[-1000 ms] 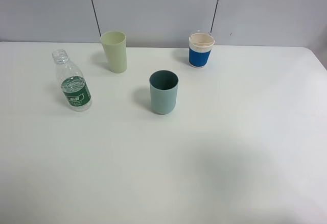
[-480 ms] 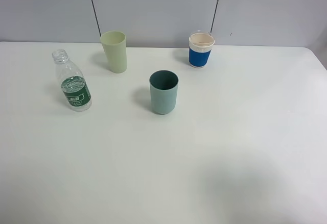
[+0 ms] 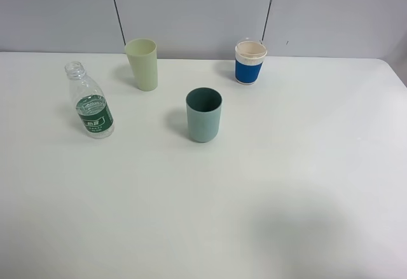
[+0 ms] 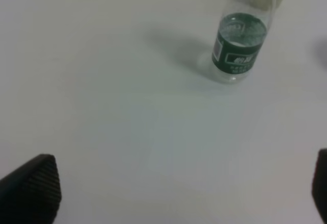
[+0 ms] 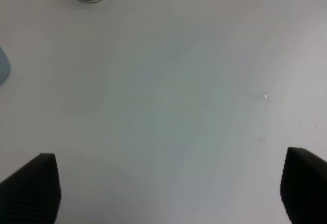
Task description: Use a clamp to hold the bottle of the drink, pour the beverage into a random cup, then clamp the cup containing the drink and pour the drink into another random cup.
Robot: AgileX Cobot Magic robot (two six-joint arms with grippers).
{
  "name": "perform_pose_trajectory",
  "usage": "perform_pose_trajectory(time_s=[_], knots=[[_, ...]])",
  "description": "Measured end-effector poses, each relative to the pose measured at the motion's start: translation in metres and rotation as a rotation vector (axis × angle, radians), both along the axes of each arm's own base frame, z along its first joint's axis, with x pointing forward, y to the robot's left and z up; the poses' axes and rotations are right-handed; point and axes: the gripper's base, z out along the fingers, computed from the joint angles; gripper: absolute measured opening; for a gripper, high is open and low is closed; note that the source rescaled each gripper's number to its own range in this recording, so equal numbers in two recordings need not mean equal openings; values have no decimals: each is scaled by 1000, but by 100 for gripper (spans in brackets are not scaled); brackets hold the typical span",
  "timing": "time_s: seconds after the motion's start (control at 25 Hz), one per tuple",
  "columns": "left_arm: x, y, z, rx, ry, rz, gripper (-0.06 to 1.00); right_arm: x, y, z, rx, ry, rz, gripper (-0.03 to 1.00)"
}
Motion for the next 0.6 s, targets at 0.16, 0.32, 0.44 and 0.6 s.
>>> perform_pose_trajectory(time_s=[0.16,0.32,0.44,0.6], knots=[[0,0,0,0,0,0,100,0,0,0,0,0,0,57],[0,0,0,0,0,0,100,0,0,0,0,0,0,57],[0,0,0,0,0,0,100,0,0,0,0,0,0,57],[0,0,0,0,0,0,100,0,0,0,0,0,-25,57]])
